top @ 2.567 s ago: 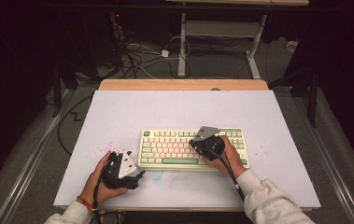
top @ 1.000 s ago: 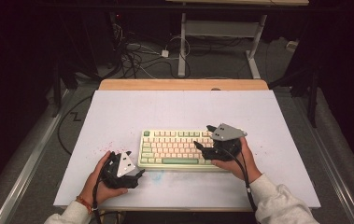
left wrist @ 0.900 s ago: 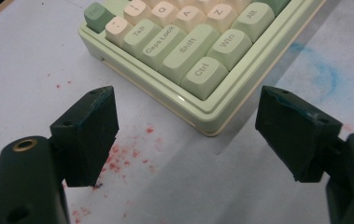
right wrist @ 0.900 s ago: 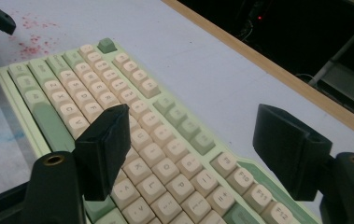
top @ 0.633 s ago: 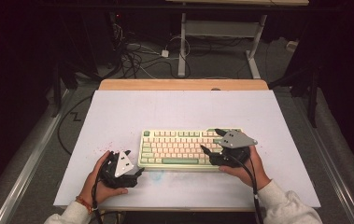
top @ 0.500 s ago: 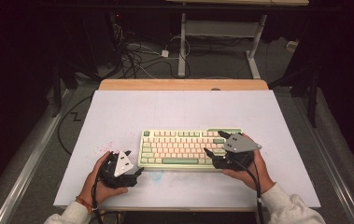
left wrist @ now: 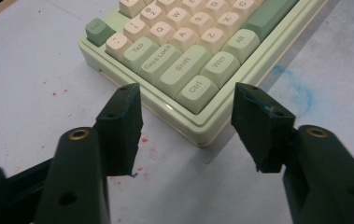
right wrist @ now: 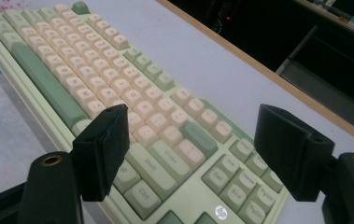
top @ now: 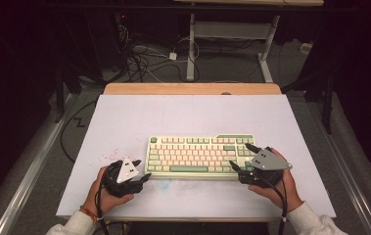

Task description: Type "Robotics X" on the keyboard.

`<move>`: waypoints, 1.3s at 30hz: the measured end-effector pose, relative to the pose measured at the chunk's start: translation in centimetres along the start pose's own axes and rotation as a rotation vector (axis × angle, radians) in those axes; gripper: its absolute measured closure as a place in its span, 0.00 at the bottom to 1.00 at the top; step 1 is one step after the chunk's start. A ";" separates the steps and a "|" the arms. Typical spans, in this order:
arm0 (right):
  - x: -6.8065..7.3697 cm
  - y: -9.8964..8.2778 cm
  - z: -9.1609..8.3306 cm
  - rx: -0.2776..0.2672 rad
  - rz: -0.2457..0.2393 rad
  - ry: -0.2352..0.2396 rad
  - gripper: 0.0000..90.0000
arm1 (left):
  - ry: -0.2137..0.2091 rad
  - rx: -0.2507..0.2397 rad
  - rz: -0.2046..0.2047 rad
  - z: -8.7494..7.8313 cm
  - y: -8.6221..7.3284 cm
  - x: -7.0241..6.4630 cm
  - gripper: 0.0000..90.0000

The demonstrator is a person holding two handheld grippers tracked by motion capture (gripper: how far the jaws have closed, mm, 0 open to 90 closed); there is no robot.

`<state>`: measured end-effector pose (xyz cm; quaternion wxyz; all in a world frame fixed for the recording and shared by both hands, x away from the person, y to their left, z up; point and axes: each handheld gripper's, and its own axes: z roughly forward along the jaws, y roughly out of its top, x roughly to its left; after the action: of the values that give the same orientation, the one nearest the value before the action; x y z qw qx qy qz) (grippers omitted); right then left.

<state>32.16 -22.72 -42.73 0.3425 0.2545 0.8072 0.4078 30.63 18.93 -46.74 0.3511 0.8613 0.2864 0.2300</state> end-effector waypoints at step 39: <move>0.8 -4.1 -2.4 0.086 0.009 -0.020 0.30 | -0.142 0.026 0.021 1.9 5.6 -0.7 0.97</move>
<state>29.31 -25.54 -45.38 0.3377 0.2766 0.8194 0.3716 33.11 14.26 -43.98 0.3568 0.8829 0.2547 0.1685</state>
